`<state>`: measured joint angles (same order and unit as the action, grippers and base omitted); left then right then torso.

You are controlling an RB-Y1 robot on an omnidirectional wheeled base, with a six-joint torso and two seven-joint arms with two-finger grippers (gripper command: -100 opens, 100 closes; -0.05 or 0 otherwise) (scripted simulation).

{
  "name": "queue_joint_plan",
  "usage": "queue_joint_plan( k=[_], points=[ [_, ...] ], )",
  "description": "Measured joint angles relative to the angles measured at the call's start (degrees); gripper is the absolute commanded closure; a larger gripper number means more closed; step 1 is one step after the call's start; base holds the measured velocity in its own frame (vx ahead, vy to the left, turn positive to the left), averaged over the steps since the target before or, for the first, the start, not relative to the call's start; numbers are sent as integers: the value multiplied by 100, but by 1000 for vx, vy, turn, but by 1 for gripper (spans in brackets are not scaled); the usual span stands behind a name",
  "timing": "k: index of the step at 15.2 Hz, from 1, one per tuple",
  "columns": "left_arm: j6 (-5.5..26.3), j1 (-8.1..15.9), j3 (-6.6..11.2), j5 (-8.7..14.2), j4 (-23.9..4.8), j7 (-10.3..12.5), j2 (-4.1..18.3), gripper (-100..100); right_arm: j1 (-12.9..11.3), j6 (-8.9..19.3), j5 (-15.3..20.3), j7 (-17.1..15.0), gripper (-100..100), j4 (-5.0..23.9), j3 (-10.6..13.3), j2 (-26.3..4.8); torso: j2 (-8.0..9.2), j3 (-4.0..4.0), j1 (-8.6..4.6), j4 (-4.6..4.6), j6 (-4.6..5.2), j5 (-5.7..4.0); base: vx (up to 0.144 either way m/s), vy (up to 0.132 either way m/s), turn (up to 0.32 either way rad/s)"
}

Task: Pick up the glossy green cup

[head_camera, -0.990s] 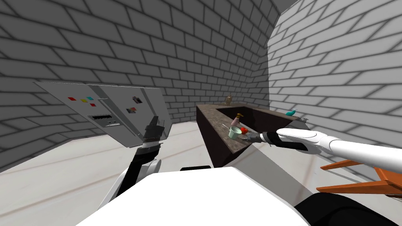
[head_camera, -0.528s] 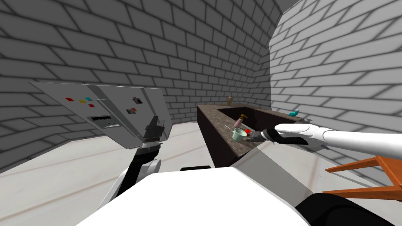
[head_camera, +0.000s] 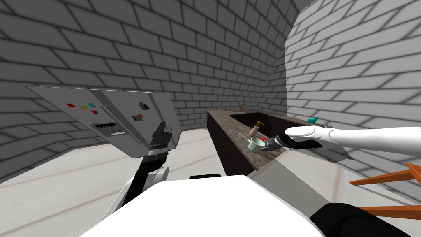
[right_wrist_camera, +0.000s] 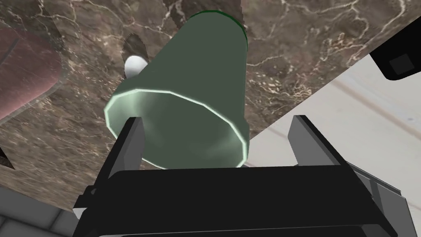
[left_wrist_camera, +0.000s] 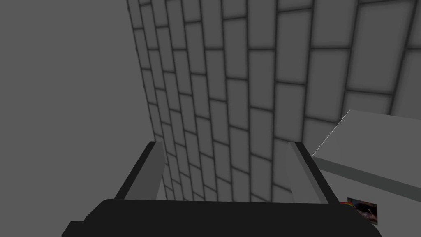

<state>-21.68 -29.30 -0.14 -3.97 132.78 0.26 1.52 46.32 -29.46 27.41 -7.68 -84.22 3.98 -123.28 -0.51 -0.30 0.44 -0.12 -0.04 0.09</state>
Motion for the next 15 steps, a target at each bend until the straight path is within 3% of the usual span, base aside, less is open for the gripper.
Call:
queue_joint_plan(
  k=[8, 11, 13, 14, 15],
  points=[
    [0, 0, 0, 0, 0, 0, 0, 0, 542, -176, 180, -107, -100, -3, 296, -674, 0, -1, -14, 0, 1, -3, 96, 68, 18],
    [0, 1, 1, 0, 0, 0, 1, 0, 702, -114, 201, -48, -100, 32, 235, -531, 30, 17, -41, 6, 2, -11, 21, 3, 95],
    [0, 1, 1, 0, 0, 0, 1, 0, 675, 46, 252, 7, -100, -66, 359, -368, 40, 23, -51, 9, 4, -14, 9, -11, 74],
    [0, 1, 1, 0, 0, 0, 1, 0, 686, 85, 257, 16, 100, -77, 363, -349, 43, 25, -51, 10, 4, -13, 0, 0, 0],
    [0, 1, 1, 0, 0, 0, 1, 0, 686, 87, 257, 17, 100, -77, 363, -350, 45, 26, -49, 11, 5, -12, 0, 0, 0]
  ],
)
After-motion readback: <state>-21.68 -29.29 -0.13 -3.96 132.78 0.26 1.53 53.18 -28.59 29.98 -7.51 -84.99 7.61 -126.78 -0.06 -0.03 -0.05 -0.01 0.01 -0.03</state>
